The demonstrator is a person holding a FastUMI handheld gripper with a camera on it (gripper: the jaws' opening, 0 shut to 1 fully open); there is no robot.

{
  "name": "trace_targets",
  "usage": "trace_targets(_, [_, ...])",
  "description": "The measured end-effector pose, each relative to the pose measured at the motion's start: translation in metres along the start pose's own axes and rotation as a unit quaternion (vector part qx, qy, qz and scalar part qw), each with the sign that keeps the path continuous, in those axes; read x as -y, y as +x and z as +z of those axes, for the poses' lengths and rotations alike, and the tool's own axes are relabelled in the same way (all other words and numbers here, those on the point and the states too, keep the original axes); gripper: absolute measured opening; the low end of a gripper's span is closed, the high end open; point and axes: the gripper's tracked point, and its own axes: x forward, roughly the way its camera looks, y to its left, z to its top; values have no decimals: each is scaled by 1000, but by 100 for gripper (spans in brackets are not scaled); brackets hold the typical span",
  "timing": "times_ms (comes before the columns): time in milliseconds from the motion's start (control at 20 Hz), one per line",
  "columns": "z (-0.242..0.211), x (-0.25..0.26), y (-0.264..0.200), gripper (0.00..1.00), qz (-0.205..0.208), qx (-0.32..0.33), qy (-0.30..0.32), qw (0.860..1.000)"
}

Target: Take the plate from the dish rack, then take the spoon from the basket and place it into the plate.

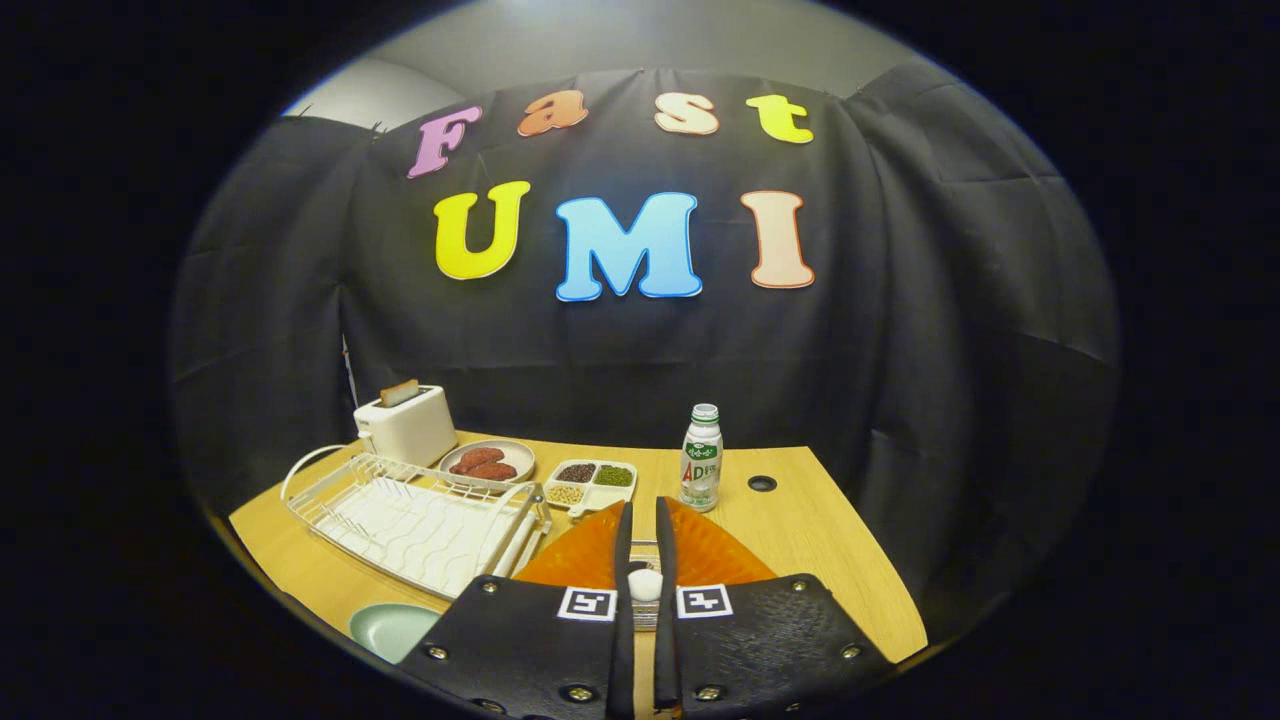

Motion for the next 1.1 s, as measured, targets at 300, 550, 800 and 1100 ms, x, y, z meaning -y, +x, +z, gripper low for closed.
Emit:
trace_targets(300, [26,-7,-27,8,-23,7,19,1000])
trace_targets(550, [30,-30,-48,8,-29,5,3,1000])
trace_targets(800, [7,-76,-62,8,-8,-21,1,1000])
trace_targets(1100, [-26,-129,-64,8,28,-56,-5,998])
